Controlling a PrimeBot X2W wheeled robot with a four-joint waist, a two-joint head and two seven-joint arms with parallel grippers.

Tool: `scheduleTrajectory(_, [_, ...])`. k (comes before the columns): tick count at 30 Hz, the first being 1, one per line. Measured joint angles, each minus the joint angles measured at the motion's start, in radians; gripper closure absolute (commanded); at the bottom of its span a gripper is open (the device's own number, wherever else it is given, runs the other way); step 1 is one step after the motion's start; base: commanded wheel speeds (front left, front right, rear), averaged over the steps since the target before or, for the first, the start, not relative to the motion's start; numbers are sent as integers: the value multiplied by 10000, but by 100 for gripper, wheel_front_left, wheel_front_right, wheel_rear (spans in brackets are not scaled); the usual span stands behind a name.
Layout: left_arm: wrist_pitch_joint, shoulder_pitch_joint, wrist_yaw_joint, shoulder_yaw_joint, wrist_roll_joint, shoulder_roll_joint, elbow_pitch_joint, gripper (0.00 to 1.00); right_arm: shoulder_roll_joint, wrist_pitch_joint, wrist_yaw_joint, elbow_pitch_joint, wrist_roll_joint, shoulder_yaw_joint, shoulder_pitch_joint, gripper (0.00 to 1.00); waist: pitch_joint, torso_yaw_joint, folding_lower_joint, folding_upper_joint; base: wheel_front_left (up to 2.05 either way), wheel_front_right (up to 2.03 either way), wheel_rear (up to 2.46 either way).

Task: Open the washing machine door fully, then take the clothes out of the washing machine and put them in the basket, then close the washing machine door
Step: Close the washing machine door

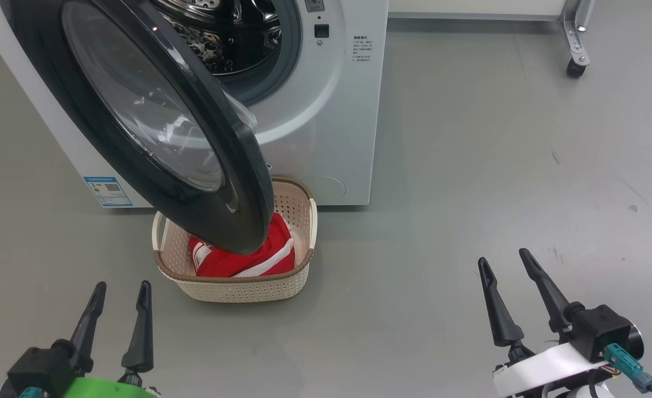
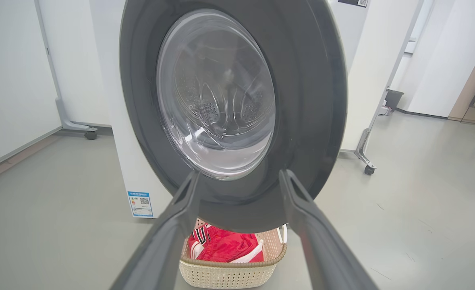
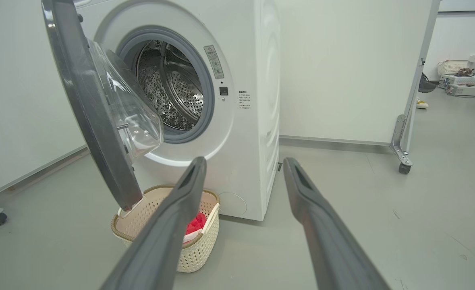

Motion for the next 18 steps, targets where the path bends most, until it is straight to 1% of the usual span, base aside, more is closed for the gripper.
scheduleTrajectory(6, [0,1,0,-10,242,-165,-59,0,0,0,0,0,0,6,0,0,8,-5,0,0,0,0,0])
scheduleTrajectory(18, [0,6,0,35,360,-278,-94,0,0,0,0,0,0,13,0,0,51,-4,0,0,0,0,0])
